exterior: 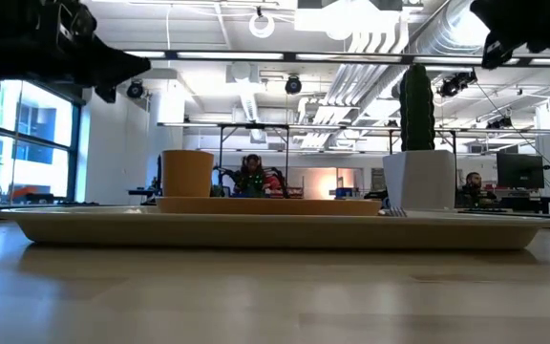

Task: Pick and place plate/cup/fork/spoon on tray
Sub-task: Return to Home Position

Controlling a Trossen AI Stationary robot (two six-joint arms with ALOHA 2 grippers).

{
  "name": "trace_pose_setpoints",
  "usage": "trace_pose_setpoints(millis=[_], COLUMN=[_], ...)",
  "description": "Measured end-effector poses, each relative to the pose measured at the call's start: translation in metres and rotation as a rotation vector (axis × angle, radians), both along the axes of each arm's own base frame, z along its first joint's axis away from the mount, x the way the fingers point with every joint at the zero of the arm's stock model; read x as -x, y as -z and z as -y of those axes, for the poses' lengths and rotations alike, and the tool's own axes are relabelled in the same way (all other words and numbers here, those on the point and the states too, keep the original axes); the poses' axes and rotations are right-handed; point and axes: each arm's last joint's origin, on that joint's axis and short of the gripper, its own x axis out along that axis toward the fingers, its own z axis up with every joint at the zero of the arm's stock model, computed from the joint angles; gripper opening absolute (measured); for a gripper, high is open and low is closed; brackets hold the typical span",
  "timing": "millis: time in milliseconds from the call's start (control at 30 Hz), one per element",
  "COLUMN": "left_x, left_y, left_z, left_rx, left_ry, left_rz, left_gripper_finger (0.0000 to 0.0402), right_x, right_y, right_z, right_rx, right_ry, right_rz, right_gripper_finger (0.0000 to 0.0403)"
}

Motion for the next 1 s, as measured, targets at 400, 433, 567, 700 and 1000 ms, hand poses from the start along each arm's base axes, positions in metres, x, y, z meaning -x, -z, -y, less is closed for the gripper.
trace_pose_setpoints(millis=[400, 433, 567, 700, 1000], left_x=[0.005, 0.005, 0.005, 0.005, 0.004], left_y=[0.031, 0.031, 0.025, 0.021, 0.026], left_z=[-0.002, -0.002, -0.001, 0.003, 0.024], left_rx=[0.050, 0.049, 0.033, 0.042, 0.152], left_ry=[0.035, 0.040, 0.057, 0.131, 0.235], left_rz=[-0.047, -0.053, 0.007, 0.044, -0.004], left_gripper_finger=[0.0000, 0.0000, 0.0000, 0.0000, 0.0000], right_x=[-0.013, -0.013, -0.013, -0.013, -0.013], right_y=[0.037, 0.037, 0.037, 0.037, 0.038], right_z=[-0.001, -0.001, -0.001, 0.000, 0.000], right_rx=[0.070, 0.069, 0.054, -0.010, -0.068], right_ry=[0.033, 0.033, 0.035, 0.047, 0.036], right_rz=[0.009, 0.015, 0.015, 0.010, -0.006], right_gripper_finger=[0.0000, 0.0000, 0.0000, 0.0000, 0.0000])
